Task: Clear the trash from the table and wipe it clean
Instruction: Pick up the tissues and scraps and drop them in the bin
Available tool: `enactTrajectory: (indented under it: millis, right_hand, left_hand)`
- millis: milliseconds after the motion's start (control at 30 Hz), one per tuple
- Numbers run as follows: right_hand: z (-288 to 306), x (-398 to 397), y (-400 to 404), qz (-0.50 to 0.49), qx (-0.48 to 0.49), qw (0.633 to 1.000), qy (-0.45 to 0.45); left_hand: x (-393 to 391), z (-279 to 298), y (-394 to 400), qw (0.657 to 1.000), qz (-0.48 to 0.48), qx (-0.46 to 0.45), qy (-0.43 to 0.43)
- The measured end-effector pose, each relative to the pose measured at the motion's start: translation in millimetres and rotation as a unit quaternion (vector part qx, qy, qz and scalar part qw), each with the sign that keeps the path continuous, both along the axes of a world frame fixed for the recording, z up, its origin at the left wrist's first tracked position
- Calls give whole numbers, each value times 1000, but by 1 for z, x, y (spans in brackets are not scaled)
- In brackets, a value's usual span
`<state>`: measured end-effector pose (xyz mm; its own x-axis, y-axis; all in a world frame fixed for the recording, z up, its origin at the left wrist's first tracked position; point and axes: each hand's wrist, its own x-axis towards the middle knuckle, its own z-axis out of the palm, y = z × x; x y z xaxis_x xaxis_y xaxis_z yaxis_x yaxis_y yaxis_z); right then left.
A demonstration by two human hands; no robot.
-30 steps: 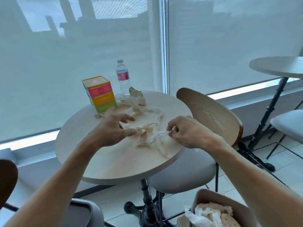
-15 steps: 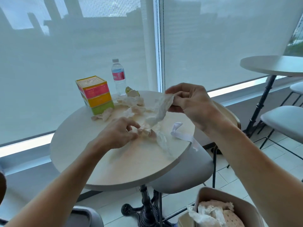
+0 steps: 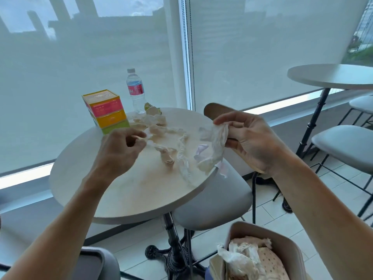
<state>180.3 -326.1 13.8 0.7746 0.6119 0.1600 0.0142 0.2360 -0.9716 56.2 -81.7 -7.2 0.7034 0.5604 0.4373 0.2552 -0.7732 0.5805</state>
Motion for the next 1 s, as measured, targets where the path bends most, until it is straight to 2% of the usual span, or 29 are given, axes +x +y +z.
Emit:
enactTrajectory:
  millis: [267,467,667,767,833,900,1000]
  right_hand:
    - [-41,5,-37,6,-44,998,49]
    - [-78,10,-69,16,-111,992,57]
    - [-137,11,-98,25,-259,965,7]
    - [-168,10,-107,23,-363,929,-63]
    - [-185,7,-112,62,-420,901,-95]
    - [-197,6,-117,83,-447,885,-103]
    - [-197,10,-124,49,-444,890,-97]
  left_hand:
    - [-19,20,-56,992,16,-45,-114]
    - [-33,20,-111,984,-41,-91,-150]
    - [-35,-6,-162,969,-115,-180,-124]
    - [-33,-19,-181,952,-148,-240,-119]
    - [-31,-30,-194,945,-161,-262,-110]
    - [-29,-45,-207,943,-169,-274,-89]
    - [-24,-78,-226,936,-174,-306,-21]
